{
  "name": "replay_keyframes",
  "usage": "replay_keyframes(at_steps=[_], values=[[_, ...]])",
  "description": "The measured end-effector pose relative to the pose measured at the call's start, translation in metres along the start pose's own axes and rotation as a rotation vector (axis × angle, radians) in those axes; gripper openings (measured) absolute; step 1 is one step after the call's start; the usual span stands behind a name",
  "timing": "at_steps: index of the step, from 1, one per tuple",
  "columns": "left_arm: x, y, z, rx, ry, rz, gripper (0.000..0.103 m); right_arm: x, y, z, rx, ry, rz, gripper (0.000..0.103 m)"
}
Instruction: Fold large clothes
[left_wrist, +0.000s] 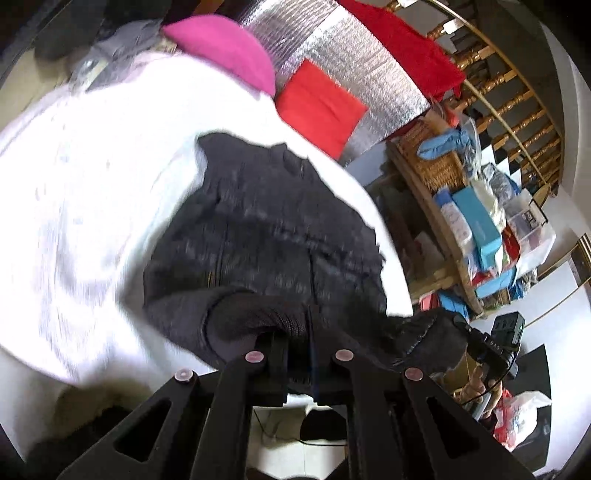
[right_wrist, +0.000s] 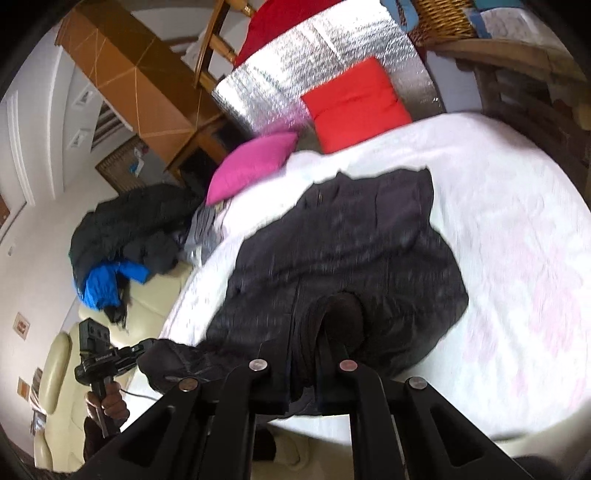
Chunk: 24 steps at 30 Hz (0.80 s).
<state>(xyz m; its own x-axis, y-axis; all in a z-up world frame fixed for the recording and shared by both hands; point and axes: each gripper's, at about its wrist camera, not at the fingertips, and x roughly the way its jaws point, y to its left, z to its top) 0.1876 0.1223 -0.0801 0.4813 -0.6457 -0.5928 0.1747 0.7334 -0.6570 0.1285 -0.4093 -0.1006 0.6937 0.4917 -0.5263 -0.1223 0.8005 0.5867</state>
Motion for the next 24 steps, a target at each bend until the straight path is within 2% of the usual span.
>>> replay_keyframes(at_steps=[8,16,24], values=[[0.023,0.002,0.083,-0.036,-0.048,-0.025,0.009,0.021,-0.008,0.07,0.038,-0.076,0.0,0.009],[0.055,-0.015,0.17,-0.002,-0.089,-0.022,0.009,0.061,-0.013,0.147,0.043,-0.134,-0.019,0.009],[0.117,-0.021,0.254,0.015,-0.096,0.005,0.009,0.129,-0.038,0.232,0.062,-0.165,-0.051,0.009]])
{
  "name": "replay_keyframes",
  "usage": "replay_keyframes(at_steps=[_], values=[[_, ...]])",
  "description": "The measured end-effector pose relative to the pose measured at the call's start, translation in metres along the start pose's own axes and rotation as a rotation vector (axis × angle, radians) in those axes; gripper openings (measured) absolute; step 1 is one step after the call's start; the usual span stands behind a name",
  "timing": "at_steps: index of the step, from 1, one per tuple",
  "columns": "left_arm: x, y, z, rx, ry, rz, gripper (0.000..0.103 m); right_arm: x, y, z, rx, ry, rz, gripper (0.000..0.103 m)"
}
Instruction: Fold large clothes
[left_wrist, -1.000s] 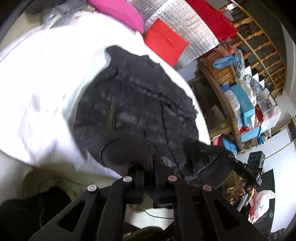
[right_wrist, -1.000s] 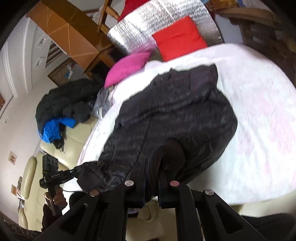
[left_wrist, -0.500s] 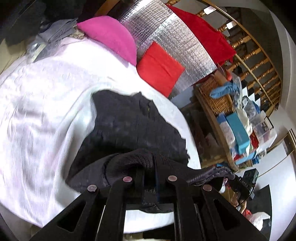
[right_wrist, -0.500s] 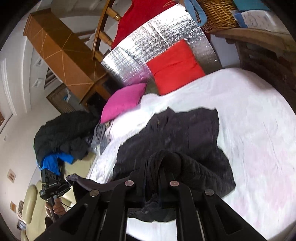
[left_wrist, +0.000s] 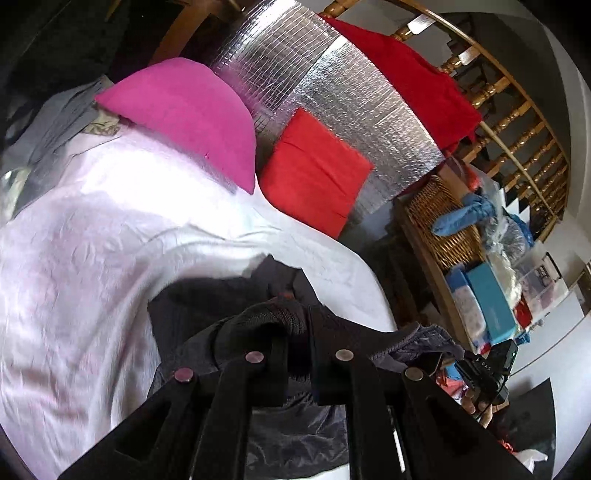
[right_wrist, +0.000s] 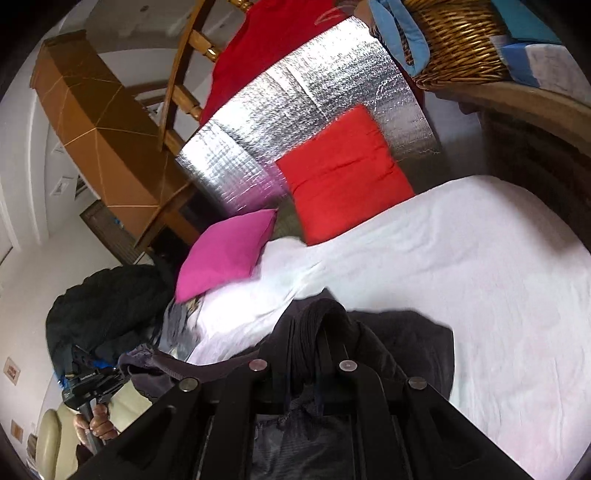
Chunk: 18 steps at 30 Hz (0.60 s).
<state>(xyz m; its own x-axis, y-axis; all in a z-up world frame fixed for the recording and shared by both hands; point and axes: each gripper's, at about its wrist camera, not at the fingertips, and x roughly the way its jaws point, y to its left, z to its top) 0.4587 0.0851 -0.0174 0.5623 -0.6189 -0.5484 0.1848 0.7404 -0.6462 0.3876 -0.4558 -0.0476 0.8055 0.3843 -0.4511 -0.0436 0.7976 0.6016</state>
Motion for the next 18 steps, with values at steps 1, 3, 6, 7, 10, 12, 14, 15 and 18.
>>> replay_keyframes(at_steps=[1,3,6,7,10,12,14,15,18], values=[[0.009,0.003,0.006,-0.003,0.003,0.006,0.009,0.012,-0.003,0.006,0.004,0.005,-0.006,0.008],[0.032,0.012,0.021,-0.02,0.015,0.014,0.009,0.034,-0.01,0.016,0.016,0.013,-0.016,0.008],[0.061,0.027,0.037,-0.043,0.031,0.026,0.009,0.062,-0.023,0.026,0.032,0.017,-0.037,0.008],[0.069,0.03,0.042,-0.053,0.036,0.027,0.009,0.075,-0.029,0.03,0.039,0.022,-0.044,0.008],[0.094,0.044,0.055,-0.068,0.054,0.041,0.009,0.099,-0.041,0.037,0.053,0.03,-0.058,0.008],[0.11,0.051,0.06,-0.072,0.066,0.049,0.009,0.118,-0.052,0.041,0.068,0.039,-0.069,0.008],[0.121,0.058,0.063,-0.069,0.077,0.058,0.009,0.131,-0.062,0.041,0.078,0.046,-0.079,0.008],[0.13,0.062,0.065,-0.068,0.085,0.065,0.009,0.14,-0.068,0.041,0.086,0.051,-0.087,0.008],[0.15,0.07,0.069,-0.069,0.104,0.078,0.009,0.158,-0.085,0.037,0.112,0.071,-0.103,0.008]])
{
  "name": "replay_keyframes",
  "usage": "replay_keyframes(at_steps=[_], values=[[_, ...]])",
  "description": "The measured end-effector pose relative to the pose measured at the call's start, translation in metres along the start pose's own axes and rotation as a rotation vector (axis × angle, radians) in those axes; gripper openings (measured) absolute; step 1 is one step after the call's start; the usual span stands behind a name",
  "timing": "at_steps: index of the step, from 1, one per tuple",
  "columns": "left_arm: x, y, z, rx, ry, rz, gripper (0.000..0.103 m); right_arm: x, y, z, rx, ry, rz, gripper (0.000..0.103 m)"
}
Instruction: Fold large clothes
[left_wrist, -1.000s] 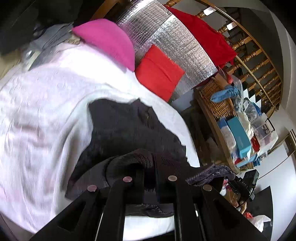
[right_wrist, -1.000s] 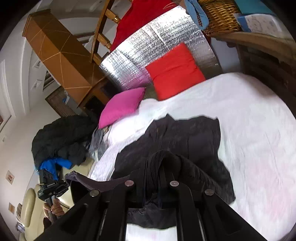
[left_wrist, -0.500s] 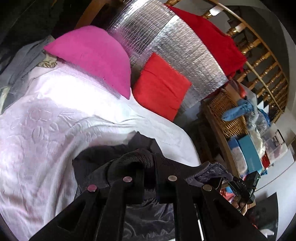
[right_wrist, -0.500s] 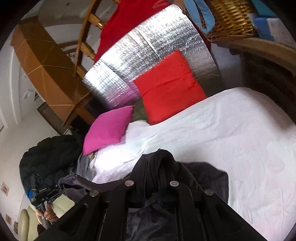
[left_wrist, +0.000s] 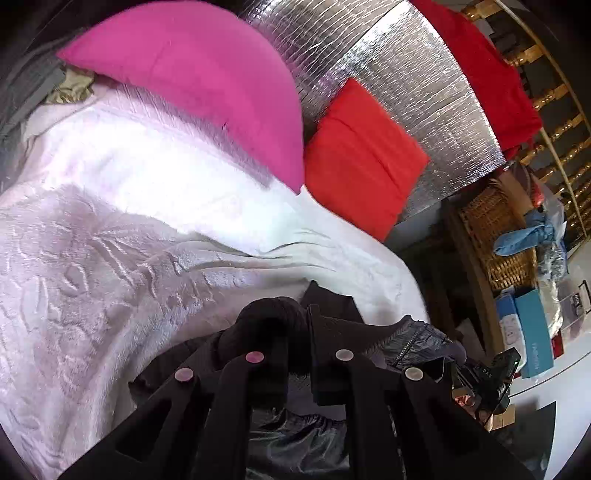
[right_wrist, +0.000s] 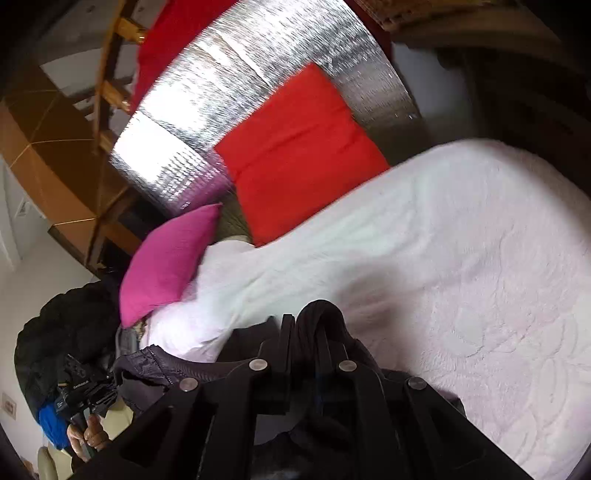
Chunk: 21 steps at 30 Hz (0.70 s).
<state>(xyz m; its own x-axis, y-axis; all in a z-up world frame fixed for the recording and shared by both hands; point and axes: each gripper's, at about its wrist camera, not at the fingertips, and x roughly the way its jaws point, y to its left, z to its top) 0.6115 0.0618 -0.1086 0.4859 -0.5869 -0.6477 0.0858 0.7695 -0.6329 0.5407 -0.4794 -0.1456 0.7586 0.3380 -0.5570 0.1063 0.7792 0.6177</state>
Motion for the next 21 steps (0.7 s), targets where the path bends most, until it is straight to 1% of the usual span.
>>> replay_keyframes(at_steps=[6,15,19,21], values=[[0.025,0.014,0.006,-0.012,0.021,0.011,0.009,0.033,-0.024,0.0,0.043,0.022,-0.022,0.008],[0.06,0.038,0.007,-0.049,0.06,0.045,0.009,0.064,-0.043,-0.005,0.087,0.073,-0.043,0.008],[0.071,0.047,0.004,-0.062,0.071,0.04,0.01,0.068,-0.051,-0.008,0.118,0.093,-0.017,0.01],[0.074,0.052,0.003,-0.082,0.082,0.032,0.012,0.067,-0.053,-0.008,0.154,0.109,0.017,0.012]])
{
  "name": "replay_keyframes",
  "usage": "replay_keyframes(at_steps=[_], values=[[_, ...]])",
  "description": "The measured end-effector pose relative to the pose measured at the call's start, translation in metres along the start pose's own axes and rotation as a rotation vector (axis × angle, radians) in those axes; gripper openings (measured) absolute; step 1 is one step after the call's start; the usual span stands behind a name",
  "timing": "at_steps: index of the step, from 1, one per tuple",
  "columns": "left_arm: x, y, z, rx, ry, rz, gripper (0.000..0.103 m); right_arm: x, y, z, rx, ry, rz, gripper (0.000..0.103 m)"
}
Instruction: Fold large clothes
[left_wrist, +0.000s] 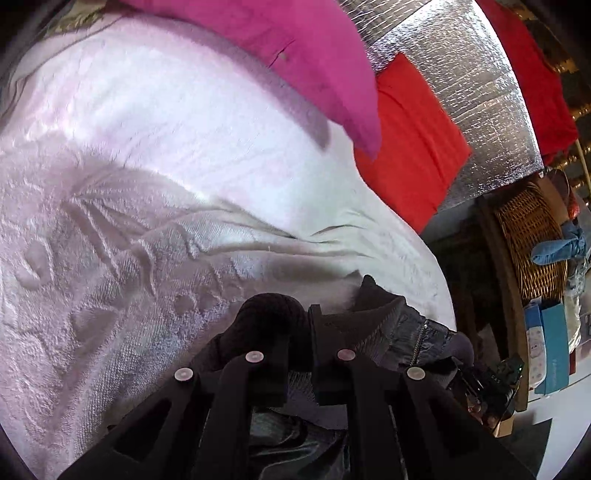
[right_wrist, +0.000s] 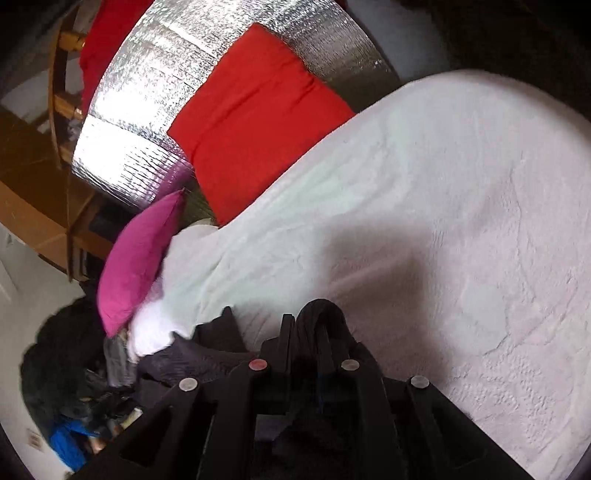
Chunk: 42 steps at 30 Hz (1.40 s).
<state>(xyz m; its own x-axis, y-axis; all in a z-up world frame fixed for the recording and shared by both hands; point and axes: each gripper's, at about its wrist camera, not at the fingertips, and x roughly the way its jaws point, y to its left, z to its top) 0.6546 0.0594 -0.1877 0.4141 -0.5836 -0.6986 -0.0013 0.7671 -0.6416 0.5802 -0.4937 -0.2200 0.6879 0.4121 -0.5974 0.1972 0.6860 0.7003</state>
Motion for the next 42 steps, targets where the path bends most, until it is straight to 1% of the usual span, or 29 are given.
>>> replay_keyframes(at_steps=[1,2,3,4,5,6,7,9,12,14,17,19,22,24,26,29,31,33,35,37,39,42], values=[[0.001,0.003,0.0,-0.024,0.012,-0.013,0.013,-0.001,0.0,0.0,0.006,0.007,0.01,0.013],[-0.001,0.006,-0.001,-0.05,0.019,-0.034,0.019,-0.004,0.0,-0.001,0.013,0.015,0.025,0.015],[-0.005,0.008,-0.001,-0.069,0.015,-0.052,0.031,-0.008,0.001,-0.001,0.016,0.015,0.03,0.021],[-0.011,0.008,-0.003,-0.075,0.0,-0.055,0.041,-0.013,0.001,-0.002,0.018,0.008,0.035,0.026],[-0.018,0.007,-0.004,-0.072,-0.023,-0.046,0.063,-0.019,0.001,-0.003,0.021,-0.008,0.04,0.047],[-0.03,0.003,-0.007,-0.056,-0.063,-0.029,0.078,-0.026,0.001,-0.004,0.025,-0.023,0.048,0.082],[-0.038,0.0,-0.009,-0.043,-0.086,-0.015,0.082,-0.035,0.0,-0.006,0.034,-0.044,0.062,0.091],[-0.059,-0.005,-0.016,-0.016,-0.119,-0.004,0.083,-0.058,-0.003,-0.011,0.05,-0.12,0.092,0.093],[-0.08,-0.007,-0.027,-0.003,-0.104,-0.017,0.083,-0.082,-0.003,-0.02,0.037,-0.134,0.08,0.093],[-0.101,-0.008,-0.041,0.017,-0.108,0.0,0.083,-0.097,-0.004,-0.027,0.034,-0.135,0.07,0.093],[-0.126,0.0,-0.065,0.042,-0.091,0.021,0.086,-0.12,-0.009,-0.043,0.038,-0.119,0.059,0.093],[-0.138,0.011,-0.08,0.031,-0.081,0.037,0.086,-0.135,-0.015,-0.055,0.045,-0.116,0.055,0.093],[-0.156,0.025,-0.105,0.009,-0.086,0.054,0.087,-0.154,-0.028,-0.073,0.061,-0.099,0.057,0.093],[-0.164,0.038,-0.121,-0.018,-0.091,0.047,0.088,-0.16,-0.035,-0.087,0.064,-0.078,0.05,0.093],[-0.164,0.052,-0.132,-0.057,-0.092,0.036,0.089,-0.164,-0.045,-0.104,0.072,-0.061,0.044,0.093],[-0.161,0.069,-0.143,-0.112,-0.112,0.047,0.089,-0.164,-0.056,-0.12,0.094,-0.038,0.061,0.093],[-0.154,0.08,-0.146,-0.146,-0.124,0.06,0.089,-0.162,-0.062,-0.125,0.101,-0.023,0.058,0.093],[-0.145,0.091,-0.145,-0.189,-0.106,0.053,0.089,-0.159,-0.07,-0.126,0.103,-0.016,0.043,0.093],[-0.139,0.094,-0.142,-0.214,-0.101,0.041,0.089,-0.157,-0.077,-0.128,0.115,-0.004,0.047,0.093],[-0.139,0.089,-0.141,-0.206,-0.111,0.035,0.089,-0.155,-0.079,-0.129,0.121,0.009,0.055,0.093],[-0.139,0.076,-0.138,-0.168,-0.125,0.025,0.089,-0.155,-0.077,-0.13,0.106,0.007,0.065,0.093],[-0.143,0.059,-0.139,-0.117,-0.152,0.076,0.089,-0.159,-0.062,-0.131,0.075,-0.003,0.059,0.093]])
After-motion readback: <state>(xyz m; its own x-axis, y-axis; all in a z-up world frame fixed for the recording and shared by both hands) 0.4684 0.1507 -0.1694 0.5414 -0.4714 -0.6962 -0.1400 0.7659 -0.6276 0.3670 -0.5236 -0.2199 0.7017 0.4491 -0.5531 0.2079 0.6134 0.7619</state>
